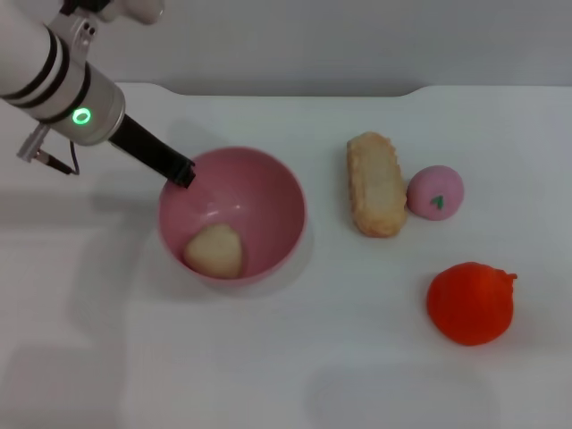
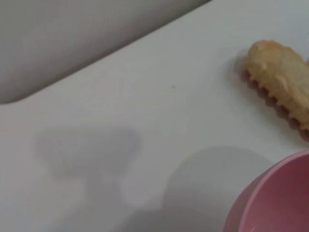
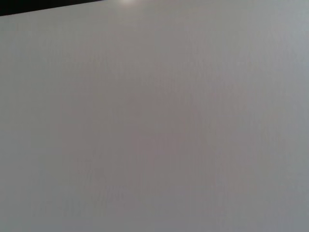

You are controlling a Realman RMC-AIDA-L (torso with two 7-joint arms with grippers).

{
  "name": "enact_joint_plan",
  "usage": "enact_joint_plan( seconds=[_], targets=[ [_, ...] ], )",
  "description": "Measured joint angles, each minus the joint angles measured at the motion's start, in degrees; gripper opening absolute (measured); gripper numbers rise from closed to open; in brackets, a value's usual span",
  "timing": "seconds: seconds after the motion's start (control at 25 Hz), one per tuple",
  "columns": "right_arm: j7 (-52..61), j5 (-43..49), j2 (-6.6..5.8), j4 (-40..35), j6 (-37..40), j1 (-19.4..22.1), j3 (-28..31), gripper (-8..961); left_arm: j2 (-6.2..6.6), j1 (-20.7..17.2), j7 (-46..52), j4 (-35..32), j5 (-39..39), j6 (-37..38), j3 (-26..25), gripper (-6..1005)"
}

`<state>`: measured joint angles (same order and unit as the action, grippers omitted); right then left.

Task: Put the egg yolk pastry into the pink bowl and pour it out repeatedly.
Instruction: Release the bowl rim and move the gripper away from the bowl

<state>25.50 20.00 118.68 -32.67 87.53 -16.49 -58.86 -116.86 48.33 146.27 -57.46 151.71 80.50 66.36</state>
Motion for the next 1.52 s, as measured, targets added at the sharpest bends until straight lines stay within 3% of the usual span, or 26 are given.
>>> enact_joint_plan(
  seconds=[0.6,1.32,1.52],
  targets=[
    [0.26,2.30,-0.19,-0.67,-4.24,-3.12,-1.81,592,-0.66,-2.28,-0.40,2.96,-0.36,-3.44,0.61,53],
    [0.25,2.22,-0.03,-1.20,-4.26,-3.22,-1.66,591,-0.74,-2.46,0.11,4.42,-0.18,-4.27,0.62,57],
    [0.25,2.15,-0.03,-1.20,-4.24,-3.12,-1.60,592,-0.74,-2.49,0.13,4.42,-0.18,-4.38,0.62,195]
  ],
)
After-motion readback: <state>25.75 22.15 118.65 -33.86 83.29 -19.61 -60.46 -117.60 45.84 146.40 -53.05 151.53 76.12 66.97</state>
